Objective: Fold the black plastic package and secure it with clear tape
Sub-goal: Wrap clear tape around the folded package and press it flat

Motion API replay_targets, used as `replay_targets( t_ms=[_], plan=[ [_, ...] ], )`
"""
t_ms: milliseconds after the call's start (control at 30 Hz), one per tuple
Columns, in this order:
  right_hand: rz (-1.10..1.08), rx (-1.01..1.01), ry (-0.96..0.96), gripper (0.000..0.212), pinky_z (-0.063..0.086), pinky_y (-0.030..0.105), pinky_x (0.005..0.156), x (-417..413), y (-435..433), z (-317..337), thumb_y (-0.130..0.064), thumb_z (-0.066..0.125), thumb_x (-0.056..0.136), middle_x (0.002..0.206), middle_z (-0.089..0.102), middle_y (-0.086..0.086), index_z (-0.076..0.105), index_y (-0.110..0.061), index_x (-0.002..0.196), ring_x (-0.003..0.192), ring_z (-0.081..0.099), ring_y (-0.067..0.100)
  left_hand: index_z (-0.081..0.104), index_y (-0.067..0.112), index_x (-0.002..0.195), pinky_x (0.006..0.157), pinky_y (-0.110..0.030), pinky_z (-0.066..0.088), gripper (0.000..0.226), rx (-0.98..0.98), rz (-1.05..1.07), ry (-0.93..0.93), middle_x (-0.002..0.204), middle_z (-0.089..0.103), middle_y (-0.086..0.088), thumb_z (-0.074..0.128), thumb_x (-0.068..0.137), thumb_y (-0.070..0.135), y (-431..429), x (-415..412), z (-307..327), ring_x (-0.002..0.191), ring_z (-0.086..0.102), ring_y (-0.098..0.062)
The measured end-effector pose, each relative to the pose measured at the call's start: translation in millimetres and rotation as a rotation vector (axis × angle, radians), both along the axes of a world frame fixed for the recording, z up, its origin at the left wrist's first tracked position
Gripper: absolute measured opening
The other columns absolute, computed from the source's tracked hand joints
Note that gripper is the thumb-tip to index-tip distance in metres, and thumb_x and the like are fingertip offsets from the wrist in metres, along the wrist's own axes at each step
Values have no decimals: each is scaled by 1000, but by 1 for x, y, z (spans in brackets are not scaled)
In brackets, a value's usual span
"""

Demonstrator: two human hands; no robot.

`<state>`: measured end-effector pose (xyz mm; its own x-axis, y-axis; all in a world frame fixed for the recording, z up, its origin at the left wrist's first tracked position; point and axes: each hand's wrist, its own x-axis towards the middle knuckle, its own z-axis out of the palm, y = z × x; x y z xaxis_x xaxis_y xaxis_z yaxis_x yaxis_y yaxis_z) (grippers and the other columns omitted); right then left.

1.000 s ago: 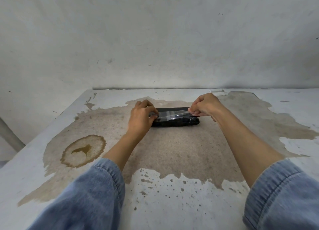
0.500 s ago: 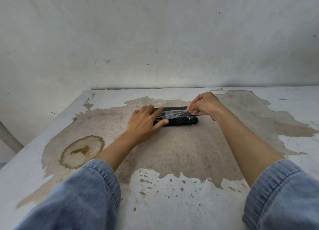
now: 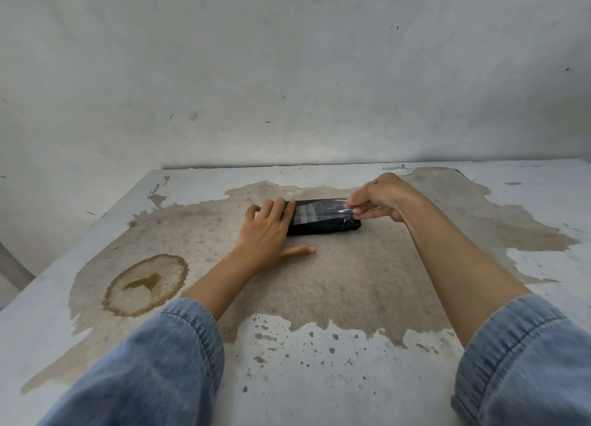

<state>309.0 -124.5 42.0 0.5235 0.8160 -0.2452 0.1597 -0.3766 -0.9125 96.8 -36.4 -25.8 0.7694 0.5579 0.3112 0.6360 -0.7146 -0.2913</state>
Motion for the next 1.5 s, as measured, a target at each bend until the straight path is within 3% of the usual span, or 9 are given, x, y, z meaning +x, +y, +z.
replay_targets(
  t_ms=[267, 433, 567, 733, 833, 933, 1067, 1267, 1500],
  plan=[
    [31, -28, 16, 3, 60, 31, 62, -1, -1, 8, 4, 65, 83, 80, 70, 16, 64, 2, 84, 54, 65, 16, 19, 15, 151, 103, -42, 31, 124, -15, 29, 16, 128, 38, -8, -23, 58, 85, 3, -2, 1, 117, 39, -25],
    [33, -47, -11, 3, 58, 30, 56, 1, -6, 13, 0, 67, 83, 77, 67, 16, 64, 0, 82, 61, 63, 21, 16, 18, 151, 105, -41, 29, 111, -30, 30, 27, 128, 36, -8, -3, 65, 86, 3, -2, 1, 118, 38, -24],
    [42, -64, -23, 5, 57, 28, 56, 1, -9, 9, 0, 64, 86, 73, 64, 14, 64, 5, 85, 58, 60, 19, 29, 15, 148, 102, -45, 32, 120, -56, 12, -2, 121, 42, -10, -15, 62, 87, 5, -2, 1, 111, 43, -25],
    [29, -74, -19, 8, 57, 28, 58, 2, -9, 5, 1, 63, 86, 72, 63, 14, 63, 6, 80, 60, 60, 19, 49, 6, 134, 97, -45, 39, 116, -74, -34, -8, 122, 50, -12, -7, 71, 86, 6, 0, 1, 111, 49, -28],
    [21, -58, -18, 9, 57, 28, 57, 3, -9, 1, 1, 64, 85, 71, 63, 14, 63, 7, 79, 59, 59, 19, 36, 6, 143, 104, -40, 36, 120, -102, -49, 7, 132, 45, -9, -12, 67, 86, 5, 1, 5, 121, 45, -25],
    [18, -50, -17, 9, 58, 28, 59, 4, -8, -1, 0, 65, 85, 72, 64, 14, 63, 10, 85, 60, 60, 19, 23, 4, 148, 108, -35, 30, 112, -99, -19, 16, 139, 40, -10, 2, 70, 82, -3, 4, 6, 126, 41, -25],
    [16, -31, -8, 12, 58, 28, 60, 6, -9, -4, -1, 66, 84, 73, 66, 14, 64, 10, 89, 61, 62, 19, 21, -2, 147, 105, -31, 35, 111, -95, 2, 2, 139, 40, -13, 16, 72, 80, -13, 13, 9, 127, 40, -25],
    [10, -19, 12, 10, 59, 29, 61, 8, -9, -9, -1, 69, 81, 73, 66, 15, 63, 5, 76, 59, 62, 20, 19, 2, 149, 100, -34, 40, 105, -111, 36, 24, 140, 39, -16, 26, 78, 79, -20, 17, 12, 125, 42, -29],
    [5, -22, 24, 10, 60, 29, 59, 13, -9, -12, -1, 72, 79, 73, 68, 15, 64, 5, 77, 61, 64, 21, 16, 11, 151, 113, -42, 25, 103, -86, 61, 110, 140, 39, -20, 21, 76, 81, -19, 22, 15, 125, 45, -33]
  ],
)
